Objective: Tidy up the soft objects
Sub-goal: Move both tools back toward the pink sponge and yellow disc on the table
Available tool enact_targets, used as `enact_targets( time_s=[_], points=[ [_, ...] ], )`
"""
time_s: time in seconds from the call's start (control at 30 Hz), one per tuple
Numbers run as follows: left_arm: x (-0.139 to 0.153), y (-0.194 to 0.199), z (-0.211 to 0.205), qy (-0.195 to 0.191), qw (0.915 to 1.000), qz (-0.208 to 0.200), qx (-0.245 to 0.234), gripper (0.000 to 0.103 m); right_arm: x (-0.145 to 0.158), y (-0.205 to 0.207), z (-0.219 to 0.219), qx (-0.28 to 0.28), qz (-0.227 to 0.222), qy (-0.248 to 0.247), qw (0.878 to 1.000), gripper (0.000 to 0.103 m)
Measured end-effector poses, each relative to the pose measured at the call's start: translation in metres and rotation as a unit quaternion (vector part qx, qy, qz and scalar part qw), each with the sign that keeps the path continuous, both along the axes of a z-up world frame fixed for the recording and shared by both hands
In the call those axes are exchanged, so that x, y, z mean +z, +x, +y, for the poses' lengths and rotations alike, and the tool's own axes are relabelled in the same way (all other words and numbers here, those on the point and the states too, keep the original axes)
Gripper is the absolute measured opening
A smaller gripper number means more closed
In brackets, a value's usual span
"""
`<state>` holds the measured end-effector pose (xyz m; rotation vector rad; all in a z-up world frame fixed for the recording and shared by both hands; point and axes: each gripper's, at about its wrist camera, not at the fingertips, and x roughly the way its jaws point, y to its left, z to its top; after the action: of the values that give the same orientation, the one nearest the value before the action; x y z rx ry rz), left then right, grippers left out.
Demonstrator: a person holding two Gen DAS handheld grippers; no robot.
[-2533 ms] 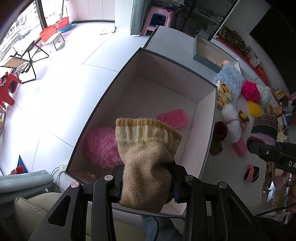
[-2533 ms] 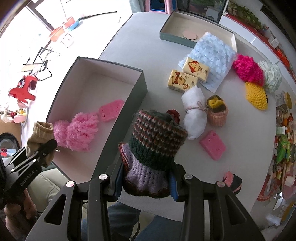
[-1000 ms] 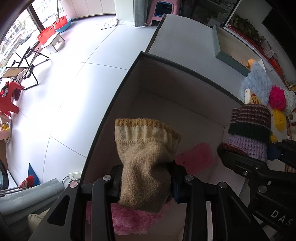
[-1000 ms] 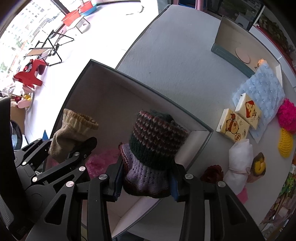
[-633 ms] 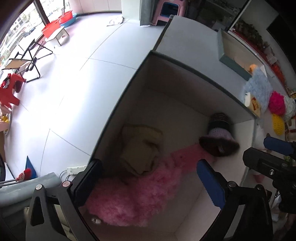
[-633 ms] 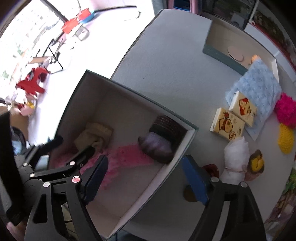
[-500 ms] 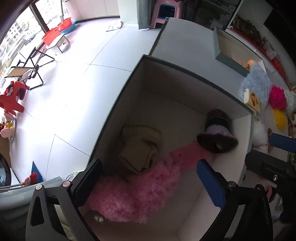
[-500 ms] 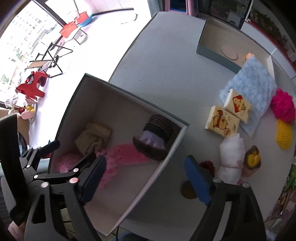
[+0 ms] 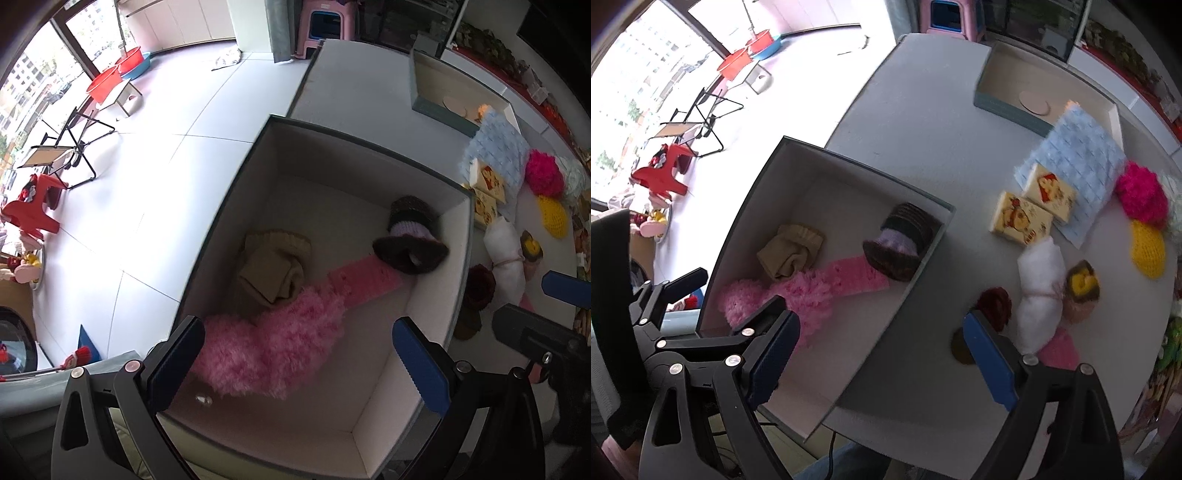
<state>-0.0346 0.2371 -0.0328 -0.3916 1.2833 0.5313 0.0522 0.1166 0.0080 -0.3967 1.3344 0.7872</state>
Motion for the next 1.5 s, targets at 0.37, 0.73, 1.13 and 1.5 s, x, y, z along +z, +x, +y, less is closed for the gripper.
enact_targets(
  time_s=[0.37, 0.73, 1.13, 1.5],
  points=[
    [-0.006, 0.020, -0.075, -0.009, 0.9963, 0.030, -0.080, 0.102, -0.028, 0.009, -0.107, -0.106, 0.046, -0.011, 0.993, 0.092],
    [-0.018, 0.064, -0.162, -0.026, 0.9855, 0.051, -0.160, 0.102, -0.061, 0.021, -0.231, -0.233, 0.085, -0.026, 0.968, 0.092],
    [-0.094, 0.105, -0.197, -0.026, 0.9908, 0.102, -0.085, 0.102, -0.082, 0.037, -0.296, -0.278, 0.086, -0.030, 0.956, 0.092],
    [-0.128, 0.120, -0.203, 0.025, 0.9885, 0.098, -0.112, 0.102, -0.122, 0.100, -0.263, -0.341, 0.143, -0.017, 0.929, 0.092]
  ],
)
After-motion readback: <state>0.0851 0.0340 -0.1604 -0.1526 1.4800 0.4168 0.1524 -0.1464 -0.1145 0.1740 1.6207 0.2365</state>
